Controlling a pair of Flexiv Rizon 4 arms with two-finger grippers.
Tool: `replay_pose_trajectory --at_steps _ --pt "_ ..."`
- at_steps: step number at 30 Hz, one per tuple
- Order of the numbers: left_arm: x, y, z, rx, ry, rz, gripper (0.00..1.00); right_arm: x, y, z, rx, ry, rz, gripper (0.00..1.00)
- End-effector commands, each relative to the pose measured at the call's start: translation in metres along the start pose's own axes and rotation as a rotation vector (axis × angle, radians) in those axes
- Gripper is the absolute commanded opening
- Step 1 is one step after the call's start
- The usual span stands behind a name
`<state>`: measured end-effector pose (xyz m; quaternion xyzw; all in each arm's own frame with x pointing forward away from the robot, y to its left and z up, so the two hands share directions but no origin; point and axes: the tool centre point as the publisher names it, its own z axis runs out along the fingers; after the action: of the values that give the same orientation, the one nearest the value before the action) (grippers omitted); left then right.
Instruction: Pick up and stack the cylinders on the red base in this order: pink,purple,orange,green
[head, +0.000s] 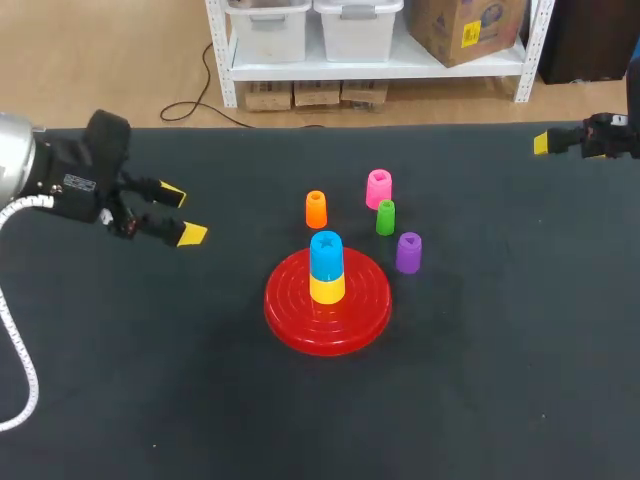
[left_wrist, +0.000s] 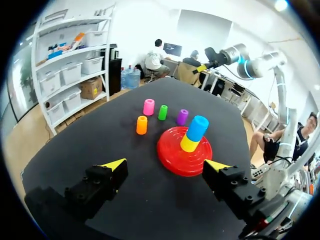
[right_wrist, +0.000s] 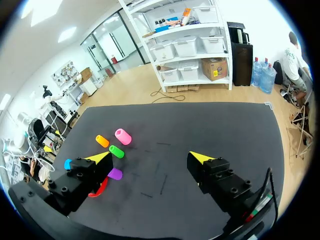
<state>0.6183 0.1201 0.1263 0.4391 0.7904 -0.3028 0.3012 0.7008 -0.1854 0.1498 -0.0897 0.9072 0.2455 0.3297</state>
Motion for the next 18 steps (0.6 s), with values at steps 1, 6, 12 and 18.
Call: replay_pose_trajectory --at_steps 1,6,12,18 --pt "0.0007 0.0012 0.0005 0.006 -0.012 0.011 1.0 0.0001 -0.0005 -0.0001 -0.002 0.0 0.0 1.0" --pt "0.0003 0.0011 0.0009 -0.005 -0.035 0.014 1.0 0.0001 -0.0005 -0.0001 -0.002 0.0 0.0 1.0" --pt "0.0025 -0.0002 -0.0002 -0.016 -0.044 0.021 1.0 0.0001 -0.0005 -0.0001 -0.002 0.0 0.0 1.0" --pt "0.003 0.0001 -0.0025 -0.083 -0.053 0.025 1.0 0.0001 -0.0005 -0.0001 -0.002 0.0 0.0 1.0"
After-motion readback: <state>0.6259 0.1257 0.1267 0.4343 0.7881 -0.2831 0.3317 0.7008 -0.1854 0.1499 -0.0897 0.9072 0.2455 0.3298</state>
